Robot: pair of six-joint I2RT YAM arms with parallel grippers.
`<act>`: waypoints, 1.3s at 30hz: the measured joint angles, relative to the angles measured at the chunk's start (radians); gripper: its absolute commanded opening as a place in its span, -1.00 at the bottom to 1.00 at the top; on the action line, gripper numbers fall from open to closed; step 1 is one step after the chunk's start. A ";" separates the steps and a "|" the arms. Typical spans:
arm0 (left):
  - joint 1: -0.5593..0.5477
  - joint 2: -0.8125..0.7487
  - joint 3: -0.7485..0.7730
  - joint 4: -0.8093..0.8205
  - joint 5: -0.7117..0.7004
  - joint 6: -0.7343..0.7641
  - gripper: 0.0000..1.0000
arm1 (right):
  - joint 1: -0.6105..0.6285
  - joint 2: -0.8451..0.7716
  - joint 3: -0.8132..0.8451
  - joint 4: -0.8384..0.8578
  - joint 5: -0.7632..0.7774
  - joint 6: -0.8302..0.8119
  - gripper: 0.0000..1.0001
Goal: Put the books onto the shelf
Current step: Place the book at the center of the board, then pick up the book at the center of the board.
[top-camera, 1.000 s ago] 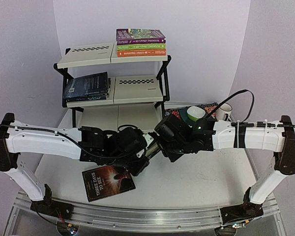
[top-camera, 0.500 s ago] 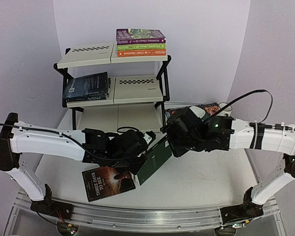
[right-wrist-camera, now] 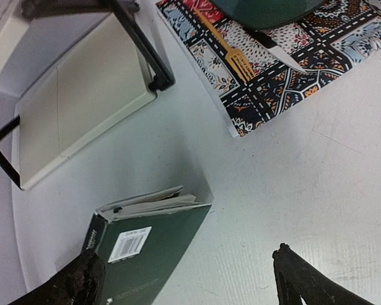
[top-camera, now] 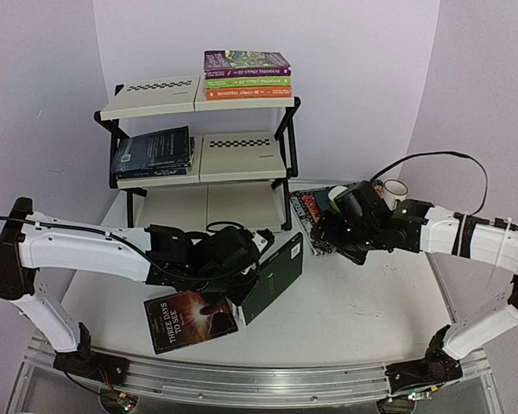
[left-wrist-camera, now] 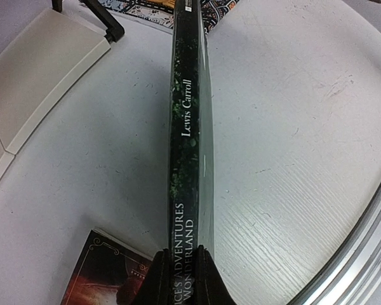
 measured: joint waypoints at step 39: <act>0.145 0.296 0.444 -0.325 0.262 -0.003 0.03 | -0.200 0.170 -0.036 0.327 -0.475 -0.327 0.63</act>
